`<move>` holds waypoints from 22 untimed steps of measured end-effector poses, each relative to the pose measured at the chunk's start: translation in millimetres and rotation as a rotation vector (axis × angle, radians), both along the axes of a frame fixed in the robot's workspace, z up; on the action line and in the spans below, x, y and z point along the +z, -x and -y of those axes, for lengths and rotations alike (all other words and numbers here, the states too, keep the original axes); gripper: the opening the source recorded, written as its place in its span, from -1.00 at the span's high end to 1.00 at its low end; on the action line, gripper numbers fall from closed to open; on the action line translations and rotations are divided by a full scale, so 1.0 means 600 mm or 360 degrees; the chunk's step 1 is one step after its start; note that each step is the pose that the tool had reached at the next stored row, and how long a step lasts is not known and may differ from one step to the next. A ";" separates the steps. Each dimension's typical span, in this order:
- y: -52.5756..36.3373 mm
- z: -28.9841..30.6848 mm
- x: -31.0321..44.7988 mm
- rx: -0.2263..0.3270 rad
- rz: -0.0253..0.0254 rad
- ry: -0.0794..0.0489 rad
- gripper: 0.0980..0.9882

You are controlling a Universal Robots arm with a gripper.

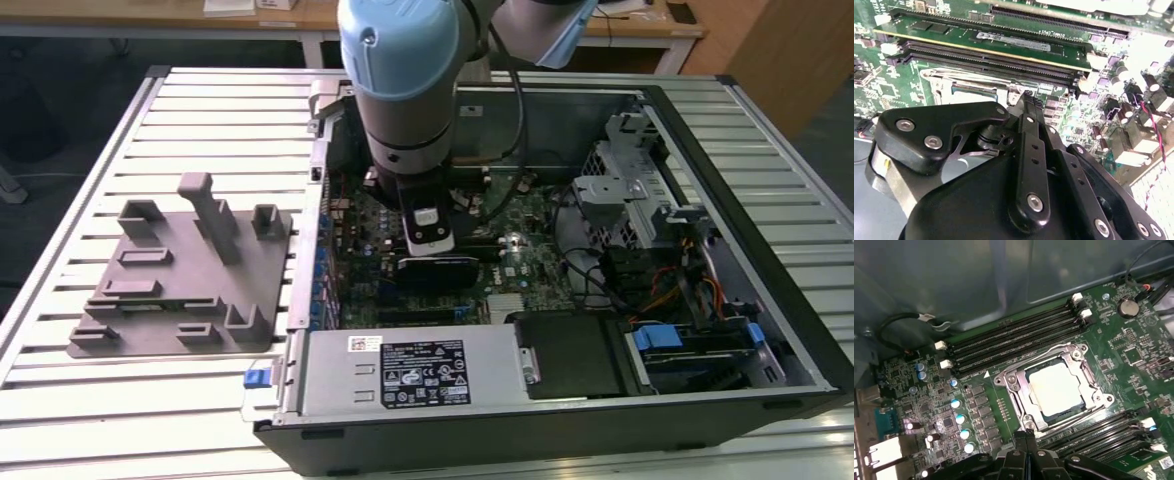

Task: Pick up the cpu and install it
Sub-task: 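Install the second cpu locking lever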

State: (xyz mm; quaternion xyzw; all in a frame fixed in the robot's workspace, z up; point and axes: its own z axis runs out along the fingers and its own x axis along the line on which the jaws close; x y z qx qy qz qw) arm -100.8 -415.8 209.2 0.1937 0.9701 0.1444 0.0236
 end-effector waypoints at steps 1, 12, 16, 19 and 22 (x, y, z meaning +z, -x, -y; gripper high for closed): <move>0.000 0.0000 0.002 0.0000 0.00006 0.0000 0.98; 0.000 0.0000 0.028 0.0000 0.00065 0.0000 0.98; 0.000 0.0000 0.028 0.0000 0.00063 0.0001 0.98; -0.002 -0.0015 0.028 0.0000 0.00062 0.0008 0.98; -0.008 -0.0038 0.028 0.0000 0.00062 0.0018 0.98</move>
